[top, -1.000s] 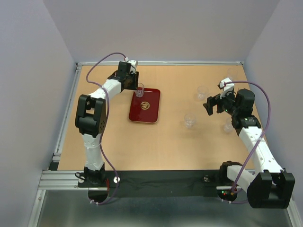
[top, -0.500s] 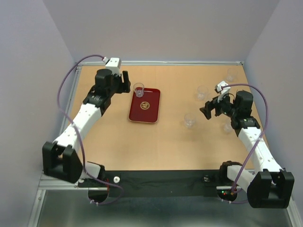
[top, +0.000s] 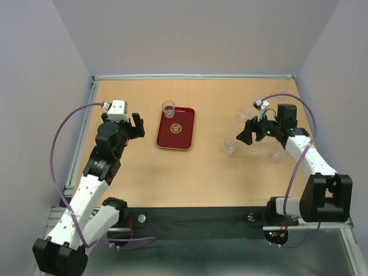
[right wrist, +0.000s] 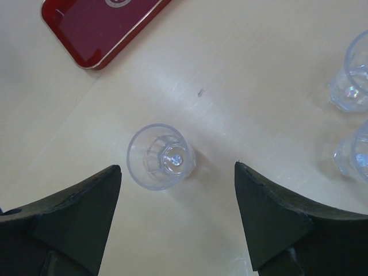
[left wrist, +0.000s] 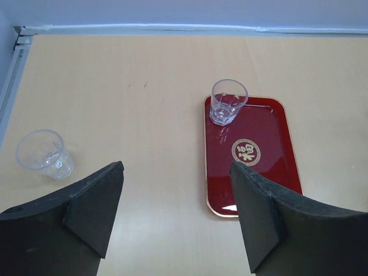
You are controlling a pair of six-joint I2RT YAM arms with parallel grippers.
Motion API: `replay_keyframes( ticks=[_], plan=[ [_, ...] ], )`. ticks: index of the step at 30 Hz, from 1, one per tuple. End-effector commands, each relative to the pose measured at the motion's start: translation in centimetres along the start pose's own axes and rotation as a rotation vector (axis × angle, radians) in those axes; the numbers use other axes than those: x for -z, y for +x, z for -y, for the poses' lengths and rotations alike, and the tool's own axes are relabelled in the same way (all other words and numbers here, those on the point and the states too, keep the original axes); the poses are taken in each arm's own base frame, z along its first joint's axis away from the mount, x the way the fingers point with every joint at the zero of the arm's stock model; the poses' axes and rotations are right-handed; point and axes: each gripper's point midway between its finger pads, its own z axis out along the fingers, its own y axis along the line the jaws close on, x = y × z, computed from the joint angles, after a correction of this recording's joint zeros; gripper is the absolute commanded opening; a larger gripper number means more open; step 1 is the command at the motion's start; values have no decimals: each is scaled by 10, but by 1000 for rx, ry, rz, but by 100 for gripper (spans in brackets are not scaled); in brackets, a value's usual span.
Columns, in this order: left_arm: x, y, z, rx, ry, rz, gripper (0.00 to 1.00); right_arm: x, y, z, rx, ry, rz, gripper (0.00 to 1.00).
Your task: Place the glasses into the tray
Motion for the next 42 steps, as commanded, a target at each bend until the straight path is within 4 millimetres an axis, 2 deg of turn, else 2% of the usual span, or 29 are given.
replay_keyframes(
  ticks=[1,2,6,16,25,26,28,29,31,32,33,35,37,39,40,42],
  plan=[
    [6,-16,-3,0,-11,77,86,-4,-5,-10,-61,-42,-51,81],
    [7,-17,-2,1,-6,79,86,-9,-2,-14,-64,-47,-72,79],
    [10,-18,0,8,11,90,86,-22,11,-2,-90,29,-146,72],
    [12,-21,8,14,51,99,86,-39,37,13,-72,121,-270,56],
    [12,-20,8,16,53,97,86,-49,43,15,-50,127,-324,27],
    [12,-19,8,15,52,95,86,-51,38,17,-36,133,-321,21],
    [12,-19,7,16,51,95,85,-52,38,18,-30,130,-336,16],
    [12,-19,7,19,50,96,85,-53,31,19,-10,129,-327,12],
    [12,-19,7,19,48,97,85,-54,30,19,15,107,-346,6],
    [12,-20,7,18,50,99,85,-56,19,19,37,101,-336,4],
    [13,-20,7,19,48,99,85,-57,21,18,54,77,-357,0],
    [13,-20,6,18,44,99,85,-60,12,15,81,55,-355,1],
    [13,-21,6,19,43,104,85,-64,-8,14,112,41,-330,1],
    [13,-21,5,18,35,105,85,-75,-17,8,135,15,-323,1],
    [13,-21,3,18,27,104,85,-80,-33,2,164,6,-299,1],
    [13,-21,2,17,23,105,85,-94,-40,-2,174,-14,-298,1]
  ],
)
